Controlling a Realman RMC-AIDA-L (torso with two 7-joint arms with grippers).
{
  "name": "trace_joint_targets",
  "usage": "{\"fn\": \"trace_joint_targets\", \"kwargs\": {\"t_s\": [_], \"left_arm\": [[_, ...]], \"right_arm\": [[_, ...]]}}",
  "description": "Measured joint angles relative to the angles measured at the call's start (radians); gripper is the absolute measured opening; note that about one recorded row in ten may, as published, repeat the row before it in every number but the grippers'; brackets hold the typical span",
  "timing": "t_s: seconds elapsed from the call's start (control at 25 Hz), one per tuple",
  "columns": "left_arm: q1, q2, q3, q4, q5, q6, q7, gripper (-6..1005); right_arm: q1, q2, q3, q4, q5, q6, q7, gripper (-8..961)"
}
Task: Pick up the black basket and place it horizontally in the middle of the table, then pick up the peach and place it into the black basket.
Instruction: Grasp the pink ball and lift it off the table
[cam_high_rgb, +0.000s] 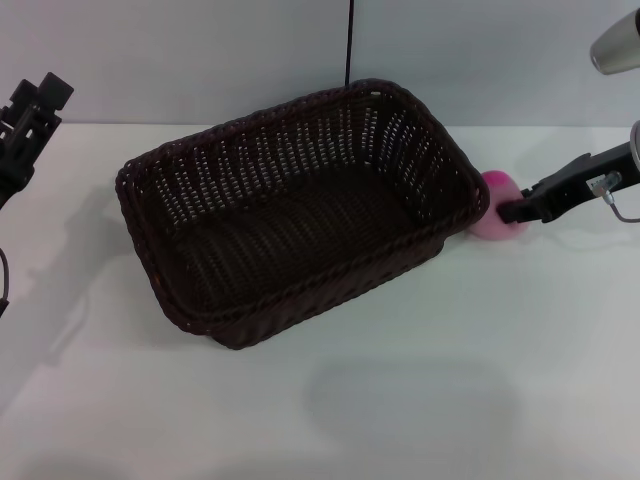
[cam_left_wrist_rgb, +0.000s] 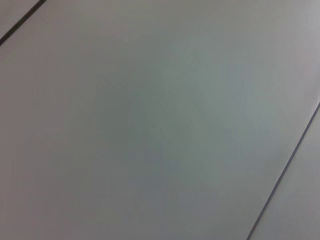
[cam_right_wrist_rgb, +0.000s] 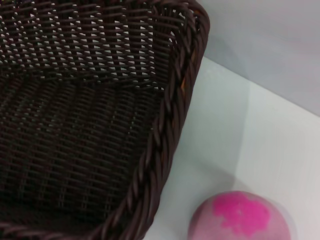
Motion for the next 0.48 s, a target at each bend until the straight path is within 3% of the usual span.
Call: {"fn": "trace_joint_targets", "kwargs": {"t_s": [0.2, 0.48], "left_arm": [[-0.001, 0.000, 0.000, -0.003, 0.001, 0.000, 0.000, 713], [0.006, 0.000, 0.000, -0.012, -0.006, 0.001, -0.001, 713]], "right_arm": [[-0.033, -0.004, 0.007, -0.013, 0.076, 0.002, -0.002, 321], [-0.133, -0.025, 0.007, -0.102, 0.249, -0.001, -0.004, 163]]}}
